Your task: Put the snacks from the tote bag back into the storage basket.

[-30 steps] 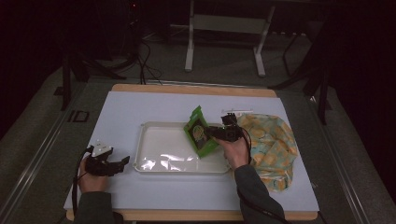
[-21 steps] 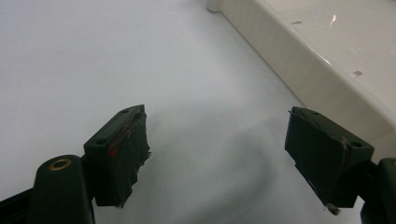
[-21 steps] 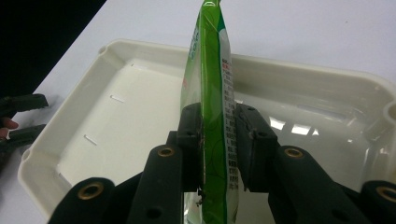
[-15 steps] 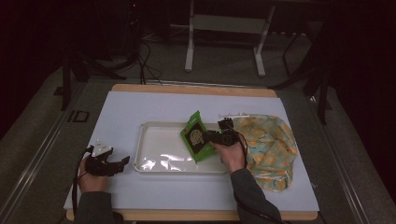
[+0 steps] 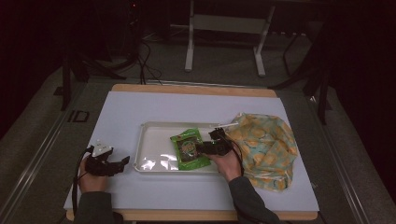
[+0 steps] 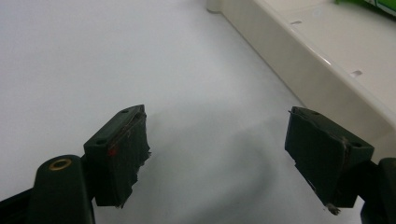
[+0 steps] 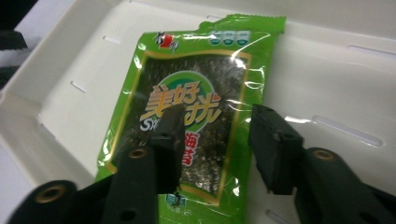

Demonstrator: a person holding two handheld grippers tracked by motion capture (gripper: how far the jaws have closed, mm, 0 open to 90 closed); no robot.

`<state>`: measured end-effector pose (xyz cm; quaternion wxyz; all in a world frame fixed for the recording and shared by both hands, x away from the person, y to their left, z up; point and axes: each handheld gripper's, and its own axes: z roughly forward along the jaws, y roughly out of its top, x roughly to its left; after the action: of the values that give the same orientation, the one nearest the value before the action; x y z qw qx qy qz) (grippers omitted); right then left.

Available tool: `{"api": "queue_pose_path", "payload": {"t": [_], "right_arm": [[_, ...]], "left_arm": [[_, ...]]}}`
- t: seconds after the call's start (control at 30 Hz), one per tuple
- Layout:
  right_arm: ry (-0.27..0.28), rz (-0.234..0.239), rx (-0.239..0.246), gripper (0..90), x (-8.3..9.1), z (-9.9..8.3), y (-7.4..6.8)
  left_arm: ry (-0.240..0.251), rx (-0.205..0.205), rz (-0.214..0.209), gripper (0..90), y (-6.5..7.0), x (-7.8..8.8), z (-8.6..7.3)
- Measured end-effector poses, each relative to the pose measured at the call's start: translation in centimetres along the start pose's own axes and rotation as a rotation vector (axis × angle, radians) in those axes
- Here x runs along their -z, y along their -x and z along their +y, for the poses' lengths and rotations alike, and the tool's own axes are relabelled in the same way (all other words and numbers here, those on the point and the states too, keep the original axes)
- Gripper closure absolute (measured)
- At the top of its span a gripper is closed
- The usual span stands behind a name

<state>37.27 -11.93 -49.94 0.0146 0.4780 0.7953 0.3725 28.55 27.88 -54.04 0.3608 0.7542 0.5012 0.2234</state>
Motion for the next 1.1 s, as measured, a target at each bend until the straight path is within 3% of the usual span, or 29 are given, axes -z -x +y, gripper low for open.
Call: {"api": "queue_pose_path", "payload": {"t": [0.07,0.1,0.13,0.23,0.3,0.37,0.5,0.7,0.73,1.1], "right_arm": [[0.0,-0.01,0.007,63.3,0.0,-0.1,-0.1],[0.007,-0.044,0.031,73.1,0.0,-0.1,-0.1],[0.007,-0.044,0.031,73.1,0.0,-0.1,-0.1],[-0.017,-0.166,0.084,86.9,0.0,-0.3,-0.1],[-0.04,-0.208,0.103,88.7,-0.4,-0.4,0.0],[-0.062,-0.215,0.103,89.3,-0.8,-0.7,0.2],[-0.074,-0.203,0.101,89.5,-1.2,-1.0,0.0],[-0.079,-0.166,0.146,89.6,-1.8,-0.9,-1.8],[-0.089,-0.148,0.172,89.6,-2.1,-0.9,-2.8],[-0.142,-0.041,0.27,89.5,-4.4,-0.9,-7.3]], "left_arm": [[0.0,0.001,-0.001,21.7,0.0,0.0,0.0],[0.0,0.001,-0.001,21.7,0.0,0.0,0.0],[0.0,0.001,-0.001,21.7,0.0,0.0,0.0],[0.0,0.0,-0.001,21.7,0.0,0.0,0.0],[-0.001,-0.002,0.0,21.7,0.0,0.0,0.0],[-0.001,-0.003,0.002,21.7,0.0,0.0,0.0],[-0.001,-0.002,0.002,21.7,0.0,0.0,0.0],[-0.001,-0.001,0.001,21.7,0.0,0.0,0.0],[-0.002,-0.002,0.001,21.7,0.0,0.0,0.0],[0.0,-0.001,-0.001,21.7,0.0,0.0,0.0]]}}
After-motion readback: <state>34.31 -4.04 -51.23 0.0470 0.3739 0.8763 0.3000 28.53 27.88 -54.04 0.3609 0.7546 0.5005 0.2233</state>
